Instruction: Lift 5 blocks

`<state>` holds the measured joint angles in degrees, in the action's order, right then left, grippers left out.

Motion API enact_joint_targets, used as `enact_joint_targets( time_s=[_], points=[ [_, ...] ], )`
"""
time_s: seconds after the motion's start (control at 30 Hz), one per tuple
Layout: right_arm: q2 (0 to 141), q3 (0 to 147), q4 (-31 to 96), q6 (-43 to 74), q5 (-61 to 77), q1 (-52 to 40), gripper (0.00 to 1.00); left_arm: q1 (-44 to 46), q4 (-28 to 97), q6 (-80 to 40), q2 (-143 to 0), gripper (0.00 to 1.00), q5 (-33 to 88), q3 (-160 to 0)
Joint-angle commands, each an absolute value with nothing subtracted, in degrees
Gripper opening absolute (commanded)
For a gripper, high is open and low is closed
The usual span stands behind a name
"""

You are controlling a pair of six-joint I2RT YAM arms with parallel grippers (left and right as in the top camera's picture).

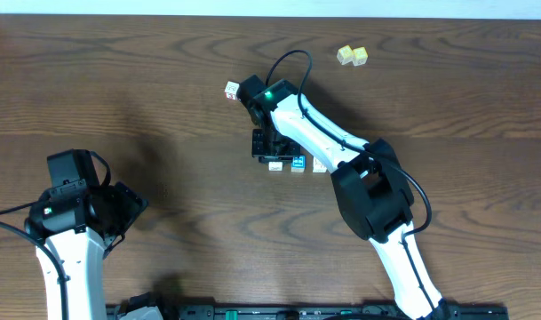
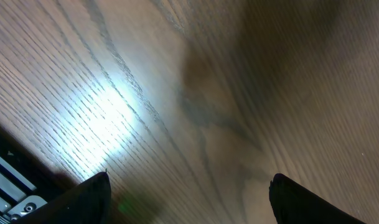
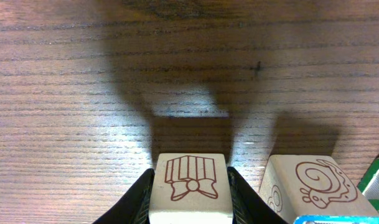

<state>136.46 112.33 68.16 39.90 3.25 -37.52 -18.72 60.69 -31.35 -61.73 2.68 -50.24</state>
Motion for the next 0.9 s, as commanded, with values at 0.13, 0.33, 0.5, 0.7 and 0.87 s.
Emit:
enact_joint_targets(
  time_s=[0.13,0.33,0.5,0.7,0.87],
  points=[
    [136.07,112.4,68.58,42.04,3.51,-37.89,0.27,-19.05,61.06,-31.64,-61.73,0.82,2.57,-51.07],
    [136.07,112.4,68.62,42.87,3.51,-37.78,0.27,-19.05,61.06,-31.64,-61.73,0.82,2.57,-51.07],
    [136.07,112.4,68.84,43.33,3.51,-37.39,0.27,-19.05,61.06,-31.64,-61.73,0.82,2.57,-51.07],
    [136.07,112.4,69.45,44.12,3.51,-36.95,0.27,-19.05,61.08,-31.64,-61.73,0.82,2.57,-51.07],
    [136.07,112.4,69.43,44.1,3.51,-36.95,0.29,-19.05,61.08,-31.64,-61.73,0.82,2.57,-51.07]
  ],
)
